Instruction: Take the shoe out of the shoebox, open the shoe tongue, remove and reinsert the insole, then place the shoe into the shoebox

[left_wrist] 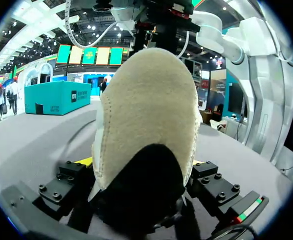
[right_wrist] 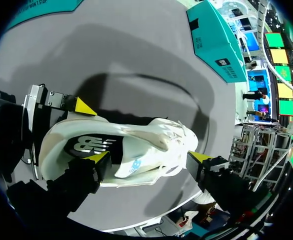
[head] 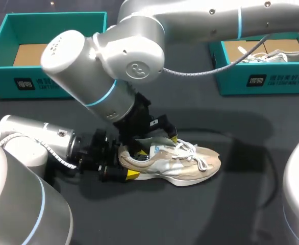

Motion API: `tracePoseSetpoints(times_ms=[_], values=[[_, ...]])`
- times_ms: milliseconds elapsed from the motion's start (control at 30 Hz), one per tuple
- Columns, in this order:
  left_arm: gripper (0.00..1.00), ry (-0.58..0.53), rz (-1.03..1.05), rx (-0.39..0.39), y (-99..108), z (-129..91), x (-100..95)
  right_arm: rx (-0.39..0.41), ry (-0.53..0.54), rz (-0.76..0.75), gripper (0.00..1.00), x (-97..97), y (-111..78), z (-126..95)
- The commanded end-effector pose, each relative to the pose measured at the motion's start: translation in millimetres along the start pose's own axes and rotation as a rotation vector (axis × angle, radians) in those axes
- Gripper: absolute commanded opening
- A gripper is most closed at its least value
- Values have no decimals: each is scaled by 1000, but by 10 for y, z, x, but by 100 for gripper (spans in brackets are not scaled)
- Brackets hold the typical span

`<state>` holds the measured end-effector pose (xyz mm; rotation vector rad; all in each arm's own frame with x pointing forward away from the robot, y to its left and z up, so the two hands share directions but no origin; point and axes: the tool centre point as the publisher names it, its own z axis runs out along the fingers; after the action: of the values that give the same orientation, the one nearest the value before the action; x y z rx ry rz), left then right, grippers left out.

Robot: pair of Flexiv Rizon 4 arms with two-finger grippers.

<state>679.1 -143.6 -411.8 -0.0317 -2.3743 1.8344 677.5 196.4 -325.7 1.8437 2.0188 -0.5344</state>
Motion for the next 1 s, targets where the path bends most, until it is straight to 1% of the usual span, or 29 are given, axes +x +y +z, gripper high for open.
tracePoseSetpoints(times_ms=[33,467,600,700,800,833,867,900,1000], values=[[0,-2,1,0,26,10,-19,-10,-8,765,100,31,-41,65],[0,-2,1,0,26,10,-19,-26,12,835,100,-111,-77,282],[0,-2,1,0,26,10,-19,-27,15,840,100,-178,-65,289],[0,-2,1,0,26,10,-19,-31,9,845,90,-246,-69,271],[0,-2,1,0,26,10,-19,-26,8,848,85,-316,-71,250],[0,-2,1,0,26,10,-19,-25,8,848,81,-338,-69,241],[0,-2,1,0,26,10,-19,-23,8,847,74,-360,-69,231],[0,-2,1,0,26,10,-19,-22,8,847,69,-382,-72,220],[0,-2,1,0,26,10,-19,0,18,849,64,-441,-84,192]])
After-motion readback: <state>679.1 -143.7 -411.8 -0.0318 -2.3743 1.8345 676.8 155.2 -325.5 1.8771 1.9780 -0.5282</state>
